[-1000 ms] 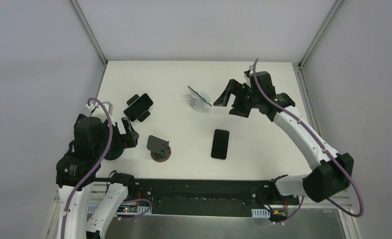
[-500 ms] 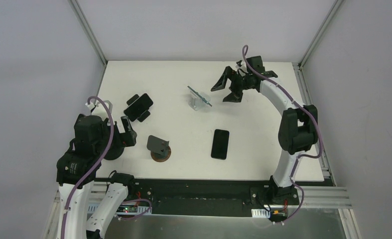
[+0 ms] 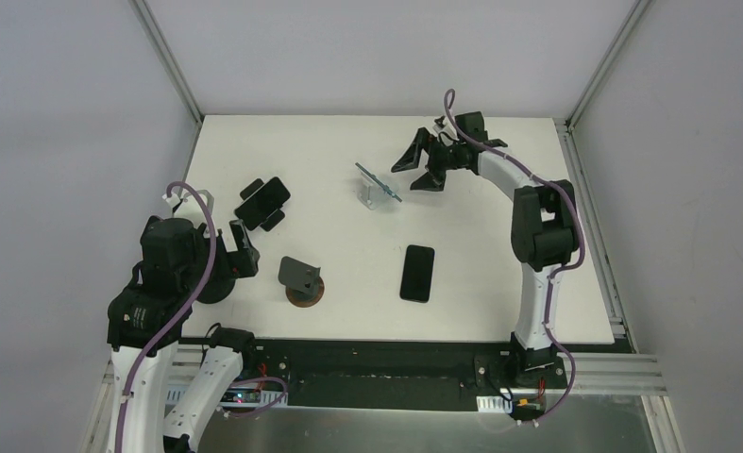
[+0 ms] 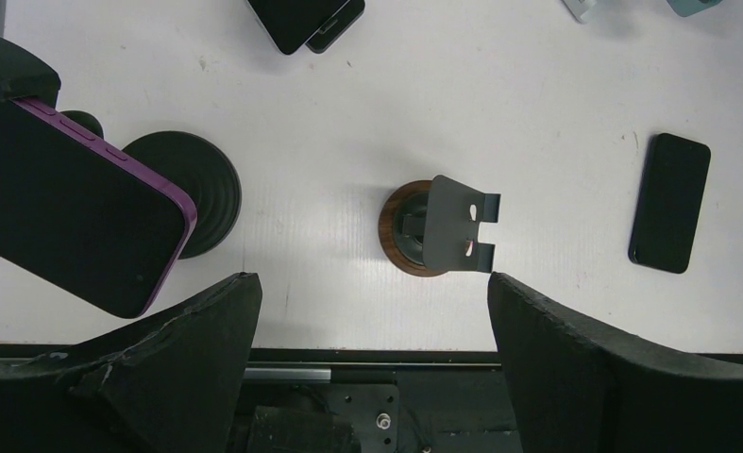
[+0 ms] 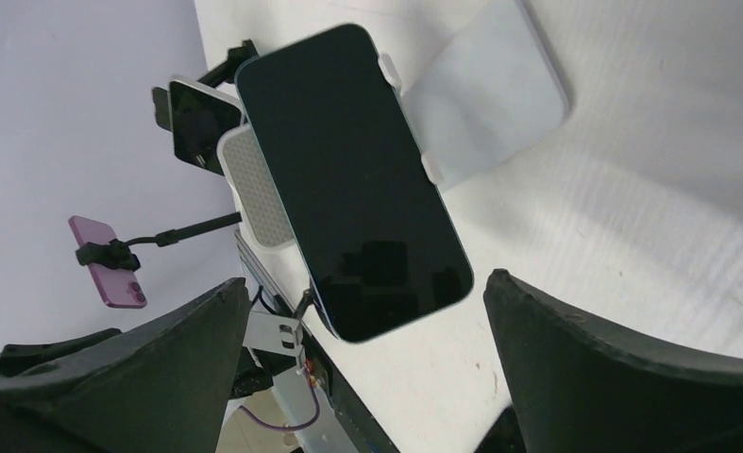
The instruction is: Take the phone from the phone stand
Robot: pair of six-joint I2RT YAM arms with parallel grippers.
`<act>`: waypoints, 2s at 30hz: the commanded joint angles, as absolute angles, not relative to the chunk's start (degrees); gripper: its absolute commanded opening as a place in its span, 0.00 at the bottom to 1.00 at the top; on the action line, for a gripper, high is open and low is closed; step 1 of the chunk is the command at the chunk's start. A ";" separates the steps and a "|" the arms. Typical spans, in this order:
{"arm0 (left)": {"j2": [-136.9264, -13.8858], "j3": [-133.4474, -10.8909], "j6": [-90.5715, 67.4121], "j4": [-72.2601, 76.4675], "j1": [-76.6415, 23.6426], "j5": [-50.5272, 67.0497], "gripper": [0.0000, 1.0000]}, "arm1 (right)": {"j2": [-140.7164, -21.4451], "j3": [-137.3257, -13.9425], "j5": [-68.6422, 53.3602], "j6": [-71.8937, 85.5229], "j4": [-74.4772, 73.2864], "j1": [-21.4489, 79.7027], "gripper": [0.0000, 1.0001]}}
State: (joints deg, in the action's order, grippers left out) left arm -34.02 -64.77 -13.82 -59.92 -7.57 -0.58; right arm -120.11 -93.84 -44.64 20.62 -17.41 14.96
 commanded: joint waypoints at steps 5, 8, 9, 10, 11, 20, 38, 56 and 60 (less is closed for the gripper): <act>-33.83 -66.32 -13.67 -59.42 -7.95 -1.27 0.93 | -124.14 -94.05 -50.86 27.09 -5.14 14.51 0.99; -33.75 -66.36 -13.73 -59.42 -7.99 -1.30 0.93 | -125.45 -94.13 -50.95 27.28 -5.06 14.55 0.99; -33.66 -66.29 -13.77 -59.41 -8.00 -1.32 0.93 | -125.81 -93.97 -51.09 27.50 -4.80 14.51 0.99; -33.66 -66.24 -13.79 -59.45 -7.98 -1.40 0.93 | -126.11 -93.82 -51.45 27.82 -4.43 14.58 0.99; -33.64 -66.12 -13.82 -59.42 -8.00 -1.48 0.93 | -126.38 -93.60 -51.80 28.04 -3.99 14.59 0.99; -33.97 -66.13 -13.98 -59.42 -7.96 -1.49 0.93 | -127.18 -89.65 -55.06 32.01 4.28 14.79 0.99; -33.79 -66.42 -14.32 -59.48 -7.99 -1.14 0.93 | -126.11 -84.55 -60.40 35.04 13.54 16.57 0.99; -33.37 -65.68 -14.67 -59.48 -7.97 -0.97 0.93 | -125.59 -83.96 -64.02 32.70 13.44 17.78 0.92; -33.39 -65.45 -14.68 -59.46 -8.00 -1.05 0.93 | -125.70 -84.30 -64.60 32.02 12.54 17.98 0.91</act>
State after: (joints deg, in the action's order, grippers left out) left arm -33.95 -64.77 -13.96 -59.94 -7.57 -0.56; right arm -127.17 -84.33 -61.30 33.80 10.98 17.39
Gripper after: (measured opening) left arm 0.931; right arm 0.916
